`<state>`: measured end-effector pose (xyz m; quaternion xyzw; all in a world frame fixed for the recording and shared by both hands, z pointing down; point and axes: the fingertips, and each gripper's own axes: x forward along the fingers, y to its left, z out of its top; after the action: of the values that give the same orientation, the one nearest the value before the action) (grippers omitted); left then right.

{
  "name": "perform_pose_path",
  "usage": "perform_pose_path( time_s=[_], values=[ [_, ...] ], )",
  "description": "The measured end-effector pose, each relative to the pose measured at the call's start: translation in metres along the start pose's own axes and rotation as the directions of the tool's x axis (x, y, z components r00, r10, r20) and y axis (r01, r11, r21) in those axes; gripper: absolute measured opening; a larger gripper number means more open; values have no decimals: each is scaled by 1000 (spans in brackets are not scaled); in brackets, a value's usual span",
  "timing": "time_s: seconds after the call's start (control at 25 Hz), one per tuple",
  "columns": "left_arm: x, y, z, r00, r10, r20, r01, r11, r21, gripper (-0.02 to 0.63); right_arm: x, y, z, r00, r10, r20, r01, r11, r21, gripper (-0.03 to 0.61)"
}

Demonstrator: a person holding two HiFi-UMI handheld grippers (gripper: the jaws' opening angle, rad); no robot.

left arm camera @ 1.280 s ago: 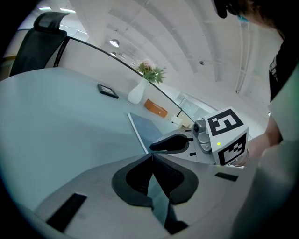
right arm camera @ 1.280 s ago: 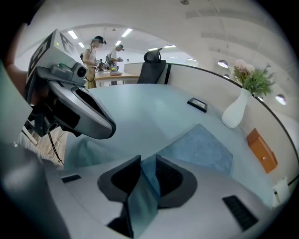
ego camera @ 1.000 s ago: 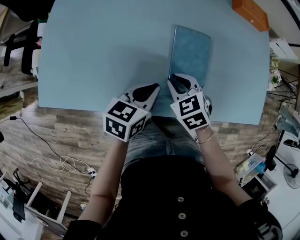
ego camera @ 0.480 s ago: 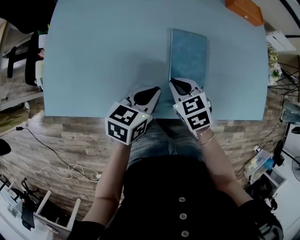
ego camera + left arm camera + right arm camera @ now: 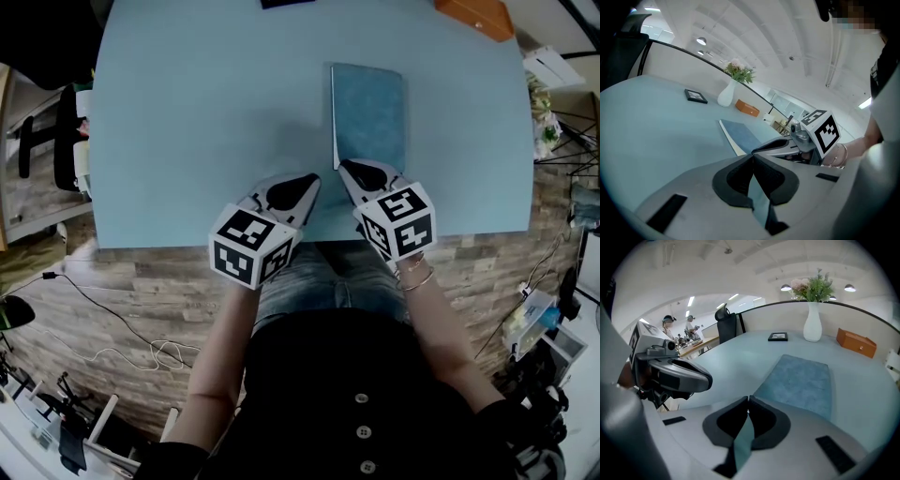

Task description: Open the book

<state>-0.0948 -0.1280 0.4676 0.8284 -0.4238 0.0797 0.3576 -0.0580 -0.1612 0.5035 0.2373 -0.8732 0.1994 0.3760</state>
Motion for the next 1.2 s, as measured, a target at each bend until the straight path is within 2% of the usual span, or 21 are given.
perform_pose_path(
  time_s=[0.4,0.6,1.2],
  values=[
    [6,-3,11,1000,-21,-19,22,999,40,12,-22,-2,15,997,10,80,-13,999,39,11],
    [16,-16,13,998,-57,-40,59,996,66,12,-36,-7,21,991,20,129,-29,997,74,11],
    [36,-46,33,992,-118,-50,125,981,149,12,-88,-27,33,965,-16,260,-20,991,134,11]
  ],
)
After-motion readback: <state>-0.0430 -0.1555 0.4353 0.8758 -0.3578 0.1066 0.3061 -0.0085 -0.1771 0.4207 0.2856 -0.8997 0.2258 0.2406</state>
